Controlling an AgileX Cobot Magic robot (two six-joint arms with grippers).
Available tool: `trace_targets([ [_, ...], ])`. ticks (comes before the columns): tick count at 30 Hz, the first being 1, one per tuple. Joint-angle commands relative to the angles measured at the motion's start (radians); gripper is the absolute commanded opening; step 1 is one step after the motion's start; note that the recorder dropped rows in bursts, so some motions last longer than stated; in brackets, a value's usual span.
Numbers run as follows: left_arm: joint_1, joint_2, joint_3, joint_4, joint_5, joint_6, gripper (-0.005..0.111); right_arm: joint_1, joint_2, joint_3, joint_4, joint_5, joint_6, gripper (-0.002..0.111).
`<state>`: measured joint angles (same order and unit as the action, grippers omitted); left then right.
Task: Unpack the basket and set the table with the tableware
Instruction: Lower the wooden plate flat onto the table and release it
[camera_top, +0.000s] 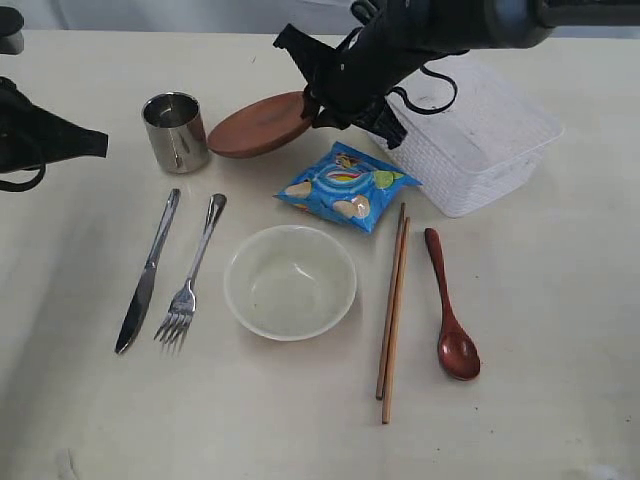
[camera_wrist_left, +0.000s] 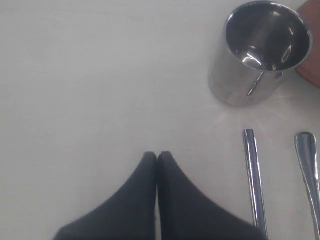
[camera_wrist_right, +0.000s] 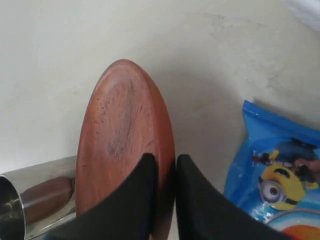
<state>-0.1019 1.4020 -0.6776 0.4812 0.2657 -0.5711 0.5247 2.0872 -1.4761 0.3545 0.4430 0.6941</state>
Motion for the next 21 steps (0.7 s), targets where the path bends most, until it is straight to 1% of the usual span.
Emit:
trace_targets([
  [1, 0.003, -0.001, 0.007, -0.01, 0.002, -0.001, 0.0, 0.003, -0.003, 0.0, -0.077, -0.014, 0.068, 0.0],
  [13, 0.003, -0.001, 0.007, -0.01, -0.002, -0.001, 0.0, 0.001, 0.05, 0.0, -0.075, -0.02, 0.094, 0.0],
  [16, 0.003, -0.001, 0.007, -0.01, -0.002, -0.001, 0.0, -0.008, 0.051, 0.0, -0.11, -0.017, 0.094, 0.0],
  [21, 0.003, -0.001, 0.007, -0.01, -0.002, -0.001, 0.0, -0.03, 0.051, 0.0, -0.15, 0.035, 0.108, 0.0],
])
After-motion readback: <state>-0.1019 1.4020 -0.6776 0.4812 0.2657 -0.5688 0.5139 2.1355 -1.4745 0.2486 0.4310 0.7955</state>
